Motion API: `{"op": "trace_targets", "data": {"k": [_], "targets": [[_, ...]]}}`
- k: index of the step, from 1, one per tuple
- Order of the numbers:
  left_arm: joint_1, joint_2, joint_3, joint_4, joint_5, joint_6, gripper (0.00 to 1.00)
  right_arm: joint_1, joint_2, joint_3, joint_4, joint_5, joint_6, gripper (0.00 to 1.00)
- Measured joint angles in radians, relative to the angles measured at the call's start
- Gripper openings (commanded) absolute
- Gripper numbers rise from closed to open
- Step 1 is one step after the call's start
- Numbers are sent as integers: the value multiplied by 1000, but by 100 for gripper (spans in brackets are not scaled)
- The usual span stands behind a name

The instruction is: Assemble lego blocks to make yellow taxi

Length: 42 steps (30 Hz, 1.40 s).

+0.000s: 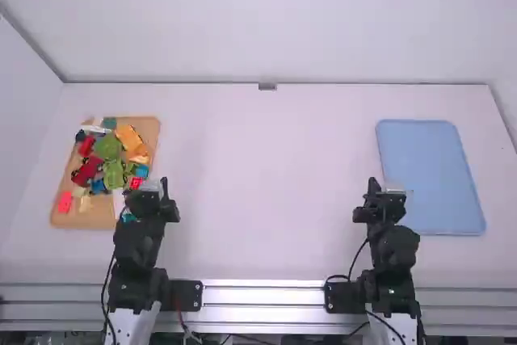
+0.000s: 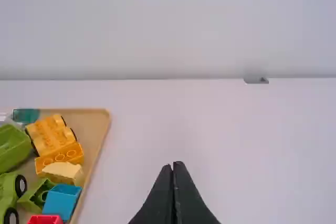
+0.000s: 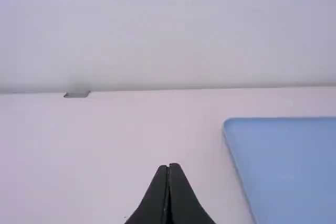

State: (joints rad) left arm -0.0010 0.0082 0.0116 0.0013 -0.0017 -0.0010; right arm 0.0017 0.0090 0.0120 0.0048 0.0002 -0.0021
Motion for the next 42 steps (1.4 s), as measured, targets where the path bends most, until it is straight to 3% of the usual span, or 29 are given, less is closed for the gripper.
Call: {"op": "trace_targets", "data": {"k": [8,18,42], "targets": [[0,7,0,0,0,0,3,0,3,0,1,-1,-2,3],[-1,114,62,-19,-11,0,14,-3,100,45,-15,-11,-5,14],[-12,631,515,-61,-89,-75,57,11,616,446,45,-51,-30,57]]}}
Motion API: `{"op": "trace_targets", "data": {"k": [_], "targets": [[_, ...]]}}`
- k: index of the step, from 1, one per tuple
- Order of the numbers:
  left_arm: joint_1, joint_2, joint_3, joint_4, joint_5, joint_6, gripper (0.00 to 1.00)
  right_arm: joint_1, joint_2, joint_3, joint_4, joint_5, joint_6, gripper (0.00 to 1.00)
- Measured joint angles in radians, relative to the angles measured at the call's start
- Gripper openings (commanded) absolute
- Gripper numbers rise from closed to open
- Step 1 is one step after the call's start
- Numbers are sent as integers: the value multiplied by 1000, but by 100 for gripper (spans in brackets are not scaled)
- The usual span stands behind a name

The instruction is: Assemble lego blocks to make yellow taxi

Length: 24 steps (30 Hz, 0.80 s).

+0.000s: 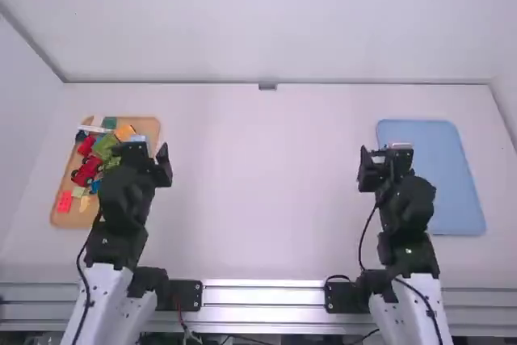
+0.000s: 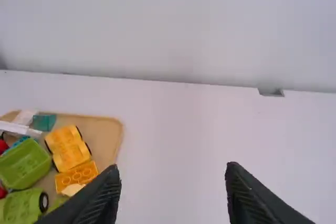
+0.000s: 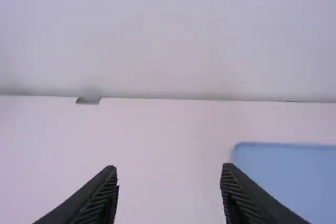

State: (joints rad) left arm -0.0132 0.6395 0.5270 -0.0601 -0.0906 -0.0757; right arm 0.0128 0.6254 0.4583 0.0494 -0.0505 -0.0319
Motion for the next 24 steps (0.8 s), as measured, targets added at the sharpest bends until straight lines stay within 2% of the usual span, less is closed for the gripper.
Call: {"op": "trace_targets", "data": {"k": [6,15,24], "targets": [[-2,145,120,-14,-23,-20,68,26,137,107,8,-11,-1,68],[-11,348,295,-33,-98,-43,84,129,332,262,6,53,-4,84],[-12,488,418,-103,-170,-65,94,199,472,366,11,109,-21,94]]}}
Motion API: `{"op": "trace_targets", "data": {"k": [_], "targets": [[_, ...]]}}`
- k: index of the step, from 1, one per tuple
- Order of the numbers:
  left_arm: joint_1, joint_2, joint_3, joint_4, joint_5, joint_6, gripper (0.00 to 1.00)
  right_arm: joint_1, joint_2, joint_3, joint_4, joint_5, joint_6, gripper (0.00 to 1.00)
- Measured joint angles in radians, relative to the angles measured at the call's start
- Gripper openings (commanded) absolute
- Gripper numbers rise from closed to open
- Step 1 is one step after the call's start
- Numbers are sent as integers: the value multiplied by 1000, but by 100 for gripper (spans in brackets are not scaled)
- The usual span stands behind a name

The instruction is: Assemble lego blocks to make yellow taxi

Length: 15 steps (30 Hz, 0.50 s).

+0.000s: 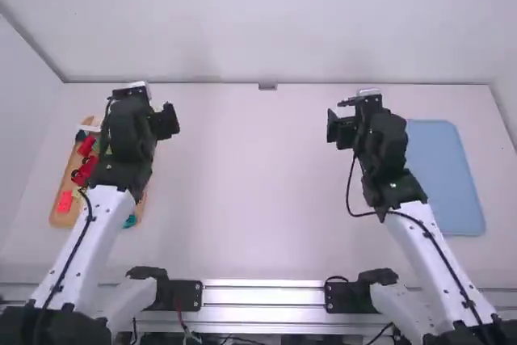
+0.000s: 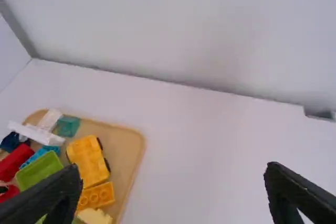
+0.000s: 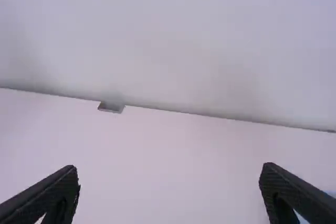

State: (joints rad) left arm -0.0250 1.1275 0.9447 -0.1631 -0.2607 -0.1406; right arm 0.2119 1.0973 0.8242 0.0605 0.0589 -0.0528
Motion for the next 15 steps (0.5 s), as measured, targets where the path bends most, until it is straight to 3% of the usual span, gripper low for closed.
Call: {"op": "trace_targets", "data": {"k": [10,15], "targets": [[15,78,58,-65,-24,-39,99,10,67,56,-34,11,-6,98],[142,86,69,-120,31,-77,99,13,72,58,-42,12,-5,98]]}}
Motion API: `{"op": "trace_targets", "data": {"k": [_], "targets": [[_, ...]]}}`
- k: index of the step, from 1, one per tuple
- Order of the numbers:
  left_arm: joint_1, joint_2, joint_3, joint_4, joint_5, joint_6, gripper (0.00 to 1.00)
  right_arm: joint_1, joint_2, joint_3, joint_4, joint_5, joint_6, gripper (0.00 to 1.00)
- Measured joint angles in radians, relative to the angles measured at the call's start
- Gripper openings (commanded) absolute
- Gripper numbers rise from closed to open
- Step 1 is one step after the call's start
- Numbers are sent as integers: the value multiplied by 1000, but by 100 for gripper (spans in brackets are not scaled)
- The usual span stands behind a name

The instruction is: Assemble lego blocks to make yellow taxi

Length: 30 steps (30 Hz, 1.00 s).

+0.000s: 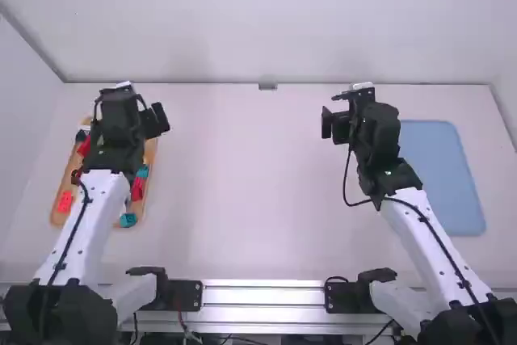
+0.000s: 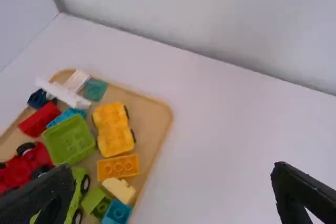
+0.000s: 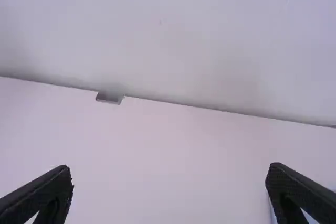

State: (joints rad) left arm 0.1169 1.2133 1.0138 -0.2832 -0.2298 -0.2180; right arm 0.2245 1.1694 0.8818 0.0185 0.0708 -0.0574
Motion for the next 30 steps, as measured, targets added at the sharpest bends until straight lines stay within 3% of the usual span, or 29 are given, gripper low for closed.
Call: {"op": "trace_targets", "data": {"k": [9,19,23,30], "targets": [[195,185,146,-124,151,-23,99,0,0,0,0,0,3,98],[209,630,643,-473,166,-22,99,0,0,0,0,-1,3,98],[212,762,769,-552,167,-22,99,0,0,0,0,-1,3,98],[235,905,871,-597,167,-27,99,0,0,0,0,-3,19,98]]}}
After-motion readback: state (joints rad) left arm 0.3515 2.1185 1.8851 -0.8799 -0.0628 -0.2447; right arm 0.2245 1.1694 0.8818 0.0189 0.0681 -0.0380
